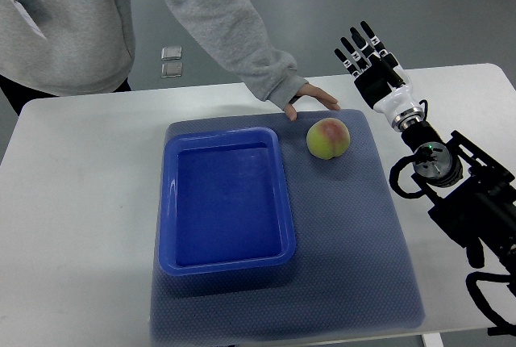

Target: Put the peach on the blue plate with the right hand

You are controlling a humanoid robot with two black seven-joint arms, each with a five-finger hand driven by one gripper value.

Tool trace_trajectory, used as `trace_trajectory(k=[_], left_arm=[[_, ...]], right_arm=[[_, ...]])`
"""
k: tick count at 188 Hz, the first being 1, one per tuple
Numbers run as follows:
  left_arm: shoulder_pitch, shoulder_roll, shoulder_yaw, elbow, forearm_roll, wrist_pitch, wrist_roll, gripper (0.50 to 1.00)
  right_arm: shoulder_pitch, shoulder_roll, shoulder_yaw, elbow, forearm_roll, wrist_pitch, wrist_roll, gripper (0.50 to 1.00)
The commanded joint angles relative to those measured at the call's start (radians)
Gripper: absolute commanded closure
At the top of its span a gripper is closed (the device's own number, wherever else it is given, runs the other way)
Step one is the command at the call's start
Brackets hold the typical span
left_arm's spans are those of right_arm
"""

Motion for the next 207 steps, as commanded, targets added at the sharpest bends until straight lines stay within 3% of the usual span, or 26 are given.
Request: trace_trajectory(k=[1, 82, 109, 110, 120, 129, 130, 162, 182, 183, 188, 207], left_arm=[[0.000, 0.000, 0.000, -0.001, 0.001, 0.000, 0.000, 0.500], [0.000, 0.000, 0.002, -0.001, 0.001, -0.002, 0.000, 0.500], [0.000, 0.000, 0.002, -0.001, 0.001, -0.005, 0.000, 0.500], [0.000, 0.000, 0.003, -0.001, 0.003, -0.008, 0.000, 0.500], [0.000, 0.000, 0.003, -0.001, 0.003, -0.009, 0.000, 0.500], [0.000, 0.000, 0.003, -0.001, 0.003, -0.009, 0.000, 0.500], [0.000, 0.000, 0.002, -0.003, 0.003, -0.009, 0.000, 0.500], [-0.002, 0.000, 0.002, -0.004, 0.004, -0.015, 0.000, 0.500], [-0.002, 0.000, 0.002, -0.004, 0.006, -0.017, 0.000, 0.500], [-0.002, 0.000, 0.002, -0.003, 0.006, -0.017, 0.000, 0.500], [-0.002, 0.000, 0.002, -0.004, 0.004, -0.017, 0.000, 0.500], [-0.002, 0.000, 0.000, -0.003, 0.003, -0.017, 0.000, 0.500]], right_arm=[[0.000, -0.001, 0.000, 0.000, 0.000, 0.000, 0.000, 0.570], [0.060, -0.024, -0.043, 0.009, -0.081, -0.003, -0.008, 0.570], [0.140, -0.110, -0.178, 0.011, -0.275, 0.000, -0.011, 0.570], [0.188, -0.142, -0.251, 0.015, -0.369, 0.003, -0.032, 0.570], [0.239, -0.178, -0.340, 0.028, -0.481, 0.012, -0.061, 0.570], [0.239, -0.178, -0.341, 0.028, -0.482, 0.012, -0.061, 0.570], [0.290, -0.222, -0.427, 0.037, -0.591, 0.014, -0.074, 0.570], [0.459, -0.334, -0.732, 0.149, -0.923, 0.037, -0.097, 0.570], [0.497, -0.359, -0.807, 0.193, -0.986, 0.037, -0.135, 0.570], [0.521, -0.365, -0.854, 0.218, -1.020, 0.037, -0.178, 0.570], [0.528, -0.363, -0.870, 0.224, -1.029, 0.037, -0.190, 0.570], [0.534, -0.360, -0.900, 0.225, -1.058, 0.032, -0.199, 0.570]])
